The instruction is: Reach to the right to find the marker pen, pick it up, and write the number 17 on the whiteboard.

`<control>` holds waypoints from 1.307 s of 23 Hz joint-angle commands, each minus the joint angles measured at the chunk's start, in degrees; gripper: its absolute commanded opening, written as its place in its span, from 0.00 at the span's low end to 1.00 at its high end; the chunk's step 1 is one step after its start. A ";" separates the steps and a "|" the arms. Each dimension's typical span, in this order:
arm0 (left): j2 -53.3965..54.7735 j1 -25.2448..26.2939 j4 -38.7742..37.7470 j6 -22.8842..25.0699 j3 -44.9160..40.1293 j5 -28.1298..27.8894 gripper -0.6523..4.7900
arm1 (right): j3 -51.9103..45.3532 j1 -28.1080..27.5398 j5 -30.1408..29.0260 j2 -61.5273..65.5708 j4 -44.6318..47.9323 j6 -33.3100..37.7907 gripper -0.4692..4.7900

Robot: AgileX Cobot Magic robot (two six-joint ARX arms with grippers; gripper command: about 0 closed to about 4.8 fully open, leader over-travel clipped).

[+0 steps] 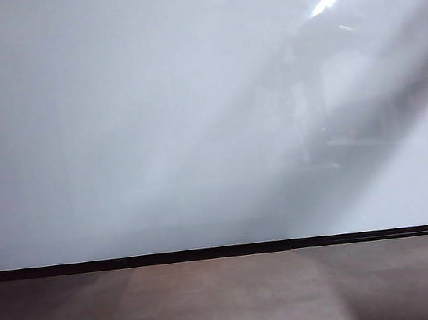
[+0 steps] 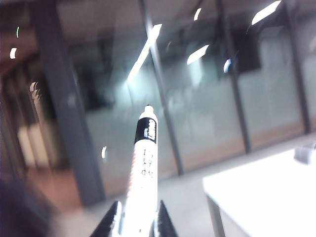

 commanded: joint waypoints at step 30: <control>23.93 0.11 -0.50 -0.17 43.32 0.22 0.11 | 19.56 62.20 23.17 -0.55 -25.35 -7.56 0.08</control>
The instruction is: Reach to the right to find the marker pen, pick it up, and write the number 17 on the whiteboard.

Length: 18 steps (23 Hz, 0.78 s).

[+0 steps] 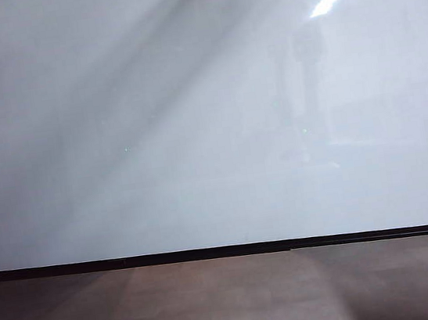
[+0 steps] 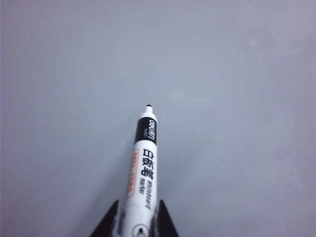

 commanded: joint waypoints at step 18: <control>1.42 0.15 0.92 -0.17 0.90 0.09 0.11 | 1.22 0.11 -1.20 3.93 5.60 -0.24 0.08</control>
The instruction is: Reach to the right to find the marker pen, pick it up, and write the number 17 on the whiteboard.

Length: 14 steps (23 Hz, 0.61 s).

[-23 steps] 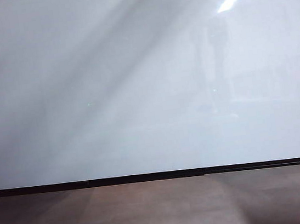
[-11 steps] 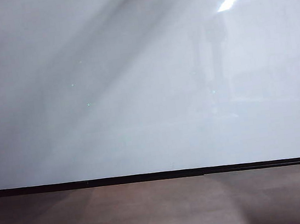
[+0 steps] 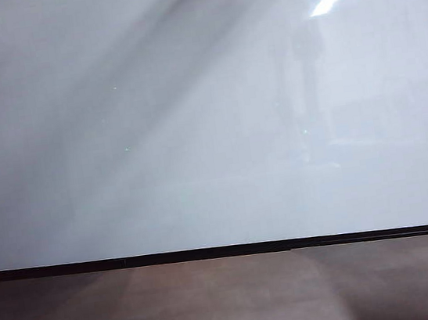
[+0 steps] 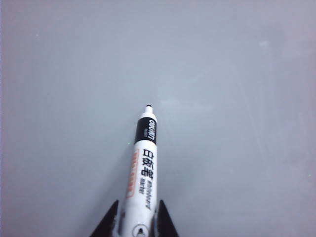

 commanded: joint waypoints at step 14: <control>0.02 0.13 0.55 -0.17 0.42 0.15 0.11 | 0.37 0.00 1.36 1.75 2.25 -0.52 0.08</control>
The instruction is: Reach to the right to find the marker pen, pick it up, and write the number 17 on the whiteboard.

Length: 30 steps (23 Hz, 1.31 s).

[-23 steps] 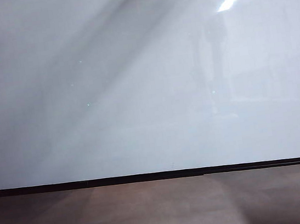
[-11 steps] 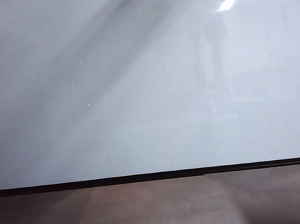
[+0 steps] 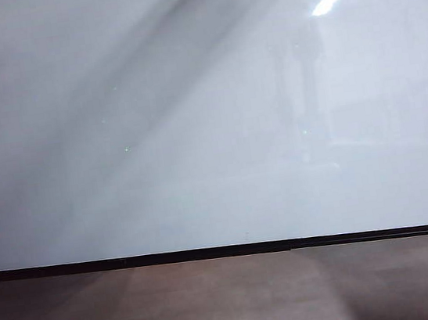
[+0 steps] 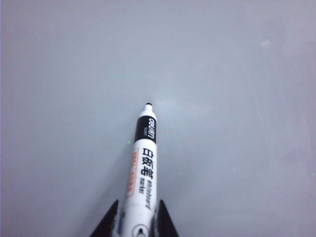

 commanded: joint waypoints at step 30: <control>0.04 0.11 0.52 -0.17 0.44 0.15 0.11 | -8.52 0.00 1.29 0.04 -3.02 0.39 0.08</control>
